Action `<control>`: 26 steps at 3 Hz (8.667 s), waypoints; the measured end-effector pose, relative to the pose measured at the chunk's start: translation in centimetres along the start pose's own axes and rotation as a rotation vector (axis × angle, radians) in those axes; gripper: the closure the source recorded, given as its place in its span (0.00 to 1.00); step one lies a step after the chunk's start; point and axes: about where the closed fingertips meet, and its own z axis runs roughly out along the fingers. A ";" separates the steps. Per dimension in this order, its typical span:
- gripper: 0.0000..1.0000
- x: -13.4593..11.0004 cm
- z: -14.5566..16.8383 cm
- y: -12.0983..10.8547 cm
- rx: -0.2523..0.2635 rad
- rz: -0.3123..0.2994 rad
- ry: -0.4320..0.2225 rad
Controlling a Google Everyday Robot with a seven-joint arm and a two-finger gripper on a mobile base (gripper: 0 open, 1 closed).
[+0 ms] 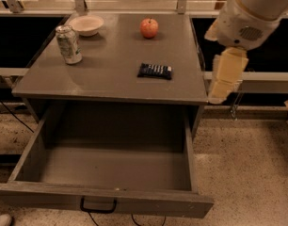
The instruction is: Place rxbar blueberry into top drawer
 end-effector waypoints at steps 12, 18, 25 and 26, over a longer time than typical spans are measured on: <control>0.00 -8.5 17.5 -13.1 -0.132 0.008 0.071; 0.04 -5.6 20.4 -13.5 -0.158 0.045 0.086; 0.82 -5.6 20.0 -13.7 -0.184 0.044 0.010; 1.00 -5.6 20.0 -13.7 -0.184 0.044 0.010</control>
Offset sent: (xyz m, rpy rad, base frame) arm 0.0453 0.0850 -0.0300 -0.0020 0.0858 0.1420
